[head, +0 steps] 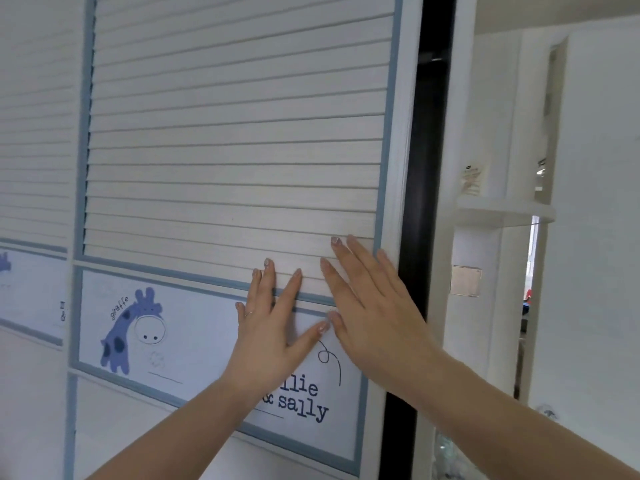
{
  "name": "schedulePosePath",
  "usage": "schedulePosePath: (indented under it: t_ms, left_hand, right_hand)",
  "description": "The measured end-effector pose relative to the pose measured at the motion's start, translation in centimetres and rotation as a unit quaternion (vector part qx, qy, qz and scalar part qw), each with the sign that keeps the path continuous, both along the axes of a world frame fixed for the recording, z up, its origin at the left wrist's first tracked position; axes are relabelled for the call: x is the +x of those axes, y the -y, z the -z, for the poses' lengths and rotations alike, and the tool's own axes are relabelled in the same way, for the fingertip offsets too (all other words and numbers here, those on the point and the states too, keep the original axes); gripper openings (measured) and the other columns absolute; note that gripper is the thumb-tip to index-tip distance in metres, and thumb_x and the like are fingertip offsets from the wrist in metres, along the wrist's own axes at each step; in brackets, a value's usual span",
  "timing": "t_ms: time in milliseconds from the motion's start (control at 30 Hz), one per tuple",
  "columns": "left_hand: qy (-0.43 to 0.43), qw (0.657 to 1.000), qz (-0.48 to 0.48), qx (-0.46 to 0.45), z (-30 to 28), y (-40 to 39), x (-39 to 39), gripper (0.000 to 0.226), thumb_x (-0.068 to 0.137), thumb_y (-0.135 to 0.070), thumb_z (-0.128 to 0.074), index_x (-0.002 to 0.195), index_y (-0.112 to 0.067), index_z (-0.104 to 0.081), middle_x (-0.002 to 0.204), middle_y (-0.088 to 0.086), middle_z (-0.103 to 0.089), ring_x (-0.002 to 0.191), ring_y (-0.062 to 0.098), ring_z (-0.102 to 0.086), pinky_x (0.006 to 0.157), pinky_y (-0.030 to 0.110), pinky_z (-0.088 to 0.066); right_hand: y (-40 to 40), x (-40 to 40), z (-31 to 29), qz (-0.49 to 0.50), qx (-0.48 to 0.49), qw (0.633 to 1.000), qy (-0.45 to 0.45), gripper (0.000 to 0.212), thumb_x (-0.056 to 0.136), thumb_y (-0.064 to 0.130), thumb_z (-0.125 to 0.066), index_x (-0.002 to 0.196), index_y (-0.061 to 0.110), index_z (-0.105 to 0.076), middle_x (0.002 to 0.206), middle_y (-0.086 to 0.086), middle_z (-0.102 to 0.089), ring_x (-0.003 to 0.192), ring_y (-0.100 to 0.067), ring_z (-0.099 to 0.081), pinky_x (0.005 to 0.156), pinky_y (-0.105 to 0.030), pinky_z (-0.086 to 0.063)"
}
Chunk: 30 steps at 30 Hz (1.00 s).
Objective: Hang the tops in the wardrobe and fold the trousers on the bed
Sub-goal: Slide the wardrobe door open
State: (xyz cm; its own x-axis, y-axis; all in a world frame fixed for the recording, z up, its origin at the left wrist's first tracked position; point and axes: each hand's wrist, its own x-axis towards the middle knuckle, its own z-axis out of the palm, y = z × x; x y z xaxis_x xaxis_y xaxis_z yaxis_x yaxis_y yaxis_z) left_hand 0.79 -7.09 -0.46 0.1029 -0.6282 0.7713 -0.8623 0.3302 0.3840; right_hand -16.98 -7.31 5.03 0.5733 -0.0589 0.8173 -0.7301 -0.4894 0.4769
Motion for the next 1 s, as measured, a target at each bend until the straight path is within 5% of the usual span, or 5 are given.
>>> schedulePosePath:
  t_ms: [267,433,600,800,1000]
  left_hand:
    - [-0.029,0.999,-0.008,-0.019,-0.1,0.4,3.7,0.073,0.080,-0.071,-0.044,0.140,-0.057,-0.004,0.156,-0.023,0.017,0.142,-0.003,0.020,0.120,0.051,-0.004]
    - [-0.032,0.999,-0.014,-0.002,-0.4,0.4,6.4,0.073,0.077,-0.078,-0.043,0.137,-0.062,-0.004,0.154,-0.029,0.017,0.141,-0.007,0.019,0.120,0.041,-0.001]
    - [-0.025,0.998,-0.033,0.037,-0.1,-0.3,7.4,0.090,0.065,-0.088,-0.046,0.139,-0.061,-0.002,0.155,-0.024,0.020,0.141,-0.005,0.021,0.118,0.033,0.000]
    - [-0.007,1.000,-0.020,-0.012,1.2,-0.7,5.0,0.095,0.070,-0.079,-0.052,0.146,-0.044,-0.006,0.156,-0.022,0.008,0.143,-0.005,0.013,0.117,0.026,-0.001]
    - [0.027,0.997,-0.076,0.003,1.6,-0.2,4.8,0.092,0.073,-0.073,-0.056,0.137,-0.053,0.007,0.152,-0.026,0.017,0.144,0.003,0.018,0.113,0.026,0.006]
  right_hand:
    - [1.2,1.7,1.7,-0.085,0.123,0.980,0.129,0.078,0.082,0.021,-0.068,0.145,-0.001,-0.027,0.154,-0.021,-0.020,0.144,-0.032,-0.017,0.113,-0.048,-0.027]
    - [2.4,3.6,2.7,-0.157,0.260,0.944,0.131,0.094,0.095,0.032,-0.048,0.131,0.029,0.039,0.142,0.014,0.046,0.138,-0.001,0.027,0.111,-0.017,0.010]
    - [3.6,5.7,2.8,-0.206,0.274,0.929,0.137,0.090,0.097,0.019,-0.050,0.130,0.031,0.034,0.138,0.021,0.045,0.138,0.002,0.023,0.115,-0.018,-0.002]
    - [4.8,8.1,2.5,-0.237,0.291,0.920,0.112,0.088,0.094,0.015,-0.054,0.142,0.024,0.020,0.145,0.017,0.032,0.144,-0.004,0.012,0.110,-0.012,0.004]
    - [5.2,11.0,3.3,-0.275,0.365,0.877,0.150,0.082,0.095,0.025,-0.055,0.152,0.023,0.004,0.159,0.013,0.011,0.146,-0.010,-0.012,0.112,-0.024,-0.025]
